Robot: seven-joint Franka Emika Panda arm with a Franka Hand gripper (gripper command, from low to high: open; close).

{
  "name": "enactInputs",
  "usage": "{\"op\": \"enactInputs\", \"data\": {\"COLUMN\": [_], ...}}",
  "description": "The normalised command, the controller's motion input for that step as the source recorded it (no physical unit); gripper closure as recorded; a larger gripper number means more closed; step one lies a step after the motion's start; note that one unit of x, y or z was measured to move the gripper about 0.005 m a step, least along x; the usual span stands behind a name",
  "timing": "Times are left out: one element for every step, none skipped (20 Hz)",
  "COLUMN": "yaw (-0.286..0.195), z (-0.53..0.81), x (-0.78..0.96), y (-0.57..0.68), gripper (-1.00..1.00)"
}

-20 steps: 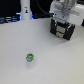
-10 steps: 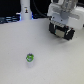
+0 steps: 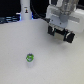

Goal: Open the kcup holder, insert the kcup into the holder, and close the kcup holder

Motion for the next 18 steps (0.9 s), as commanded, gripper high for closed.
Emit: {"op": "enactInputs", "data": {"yaw": [-0.068,-0.069,-0.069,-0.068,-0.068,-0.071,-0.070,-0.070,-0.071,-0.063,-0.040,-0.045,-0.038,-0.054,-0.064,-0.075,-0.085,-0.082], "z": [0.15,0.14,0.12,0.12,0.12,0.12,0.12,0.13,0.13,0.12,0.07,0.07,0.04,0.09,0.10,0.14,0.18,0.19], "x": [0.84,0.83,0.82,0.81,0.80,0.81,0.80,0.77,0.76,0.71,0.31,0.24,0.24,0.19,0.18,0.18,0.18,0.30], "y": [-0.40,-0.41,-0.43,-0.43,-0.44,-0.45,-0.45,-0.45,-0.46,-0.43,-0.11,-0.10,-0.17,-0.11,-0.12,-0.14,-0.16,-0.16], "gripper": [1.00,1.00,1.00,1.00,1.00,1.00,1.00,1.00,1.00,1.00,-1.00,-1.00,-1.00,-1.00,-1.00,-1.00,-1.00,-1.00]}}
